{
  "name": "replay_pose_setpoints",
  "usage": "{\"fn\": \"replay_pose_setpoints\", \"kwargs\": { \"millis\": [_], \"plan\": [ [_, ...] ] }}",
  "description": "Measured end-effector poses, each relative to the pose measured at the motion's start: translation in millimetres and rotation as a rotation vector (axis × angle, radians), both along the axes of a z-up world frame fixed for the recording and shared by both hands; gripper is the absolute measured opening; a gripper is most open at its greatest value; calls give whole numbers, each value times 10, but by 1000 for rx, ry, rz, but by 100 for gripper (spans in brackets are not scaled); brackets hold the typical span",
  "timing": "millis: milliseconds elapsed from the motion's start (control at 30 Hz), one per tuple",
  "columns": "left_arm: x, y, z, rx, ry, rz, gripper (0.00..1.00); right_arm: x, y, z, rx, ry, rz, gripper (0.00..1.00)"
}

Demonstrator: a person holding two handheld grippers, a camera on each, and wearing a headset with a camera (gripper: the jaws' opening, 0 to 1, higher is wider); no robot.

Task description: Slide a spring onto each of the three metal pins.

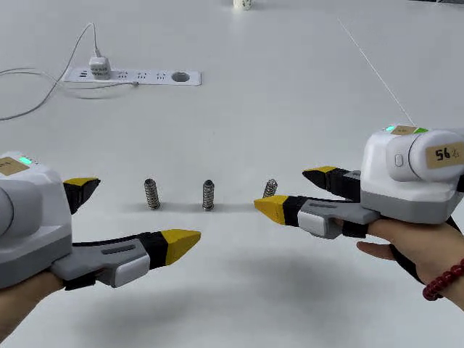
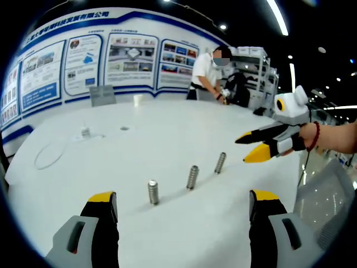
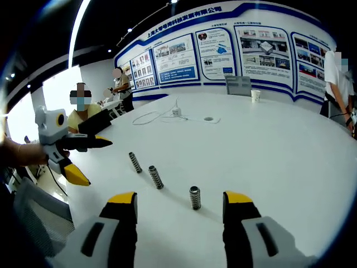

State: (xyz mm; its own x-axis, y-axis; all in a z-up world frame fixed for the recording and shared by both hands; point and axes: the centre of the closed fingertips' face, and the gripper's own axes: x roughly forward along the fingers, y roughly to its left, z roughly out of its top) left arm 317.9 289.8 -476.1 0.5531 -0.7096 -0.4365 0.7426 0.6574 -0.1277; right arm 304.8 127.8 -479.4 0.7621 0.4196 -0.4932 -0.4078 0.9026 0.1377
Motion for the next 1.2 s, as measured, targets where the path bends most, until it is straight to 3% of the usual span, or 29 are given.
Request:
{"fn": "replay_pose_setpoints", "kwargs": {
  "millis": [1200],
  "plan": [
    [-61,94,-51,32,27,8,100,-201,33,-83,1,52,18,74]
  ]
}}
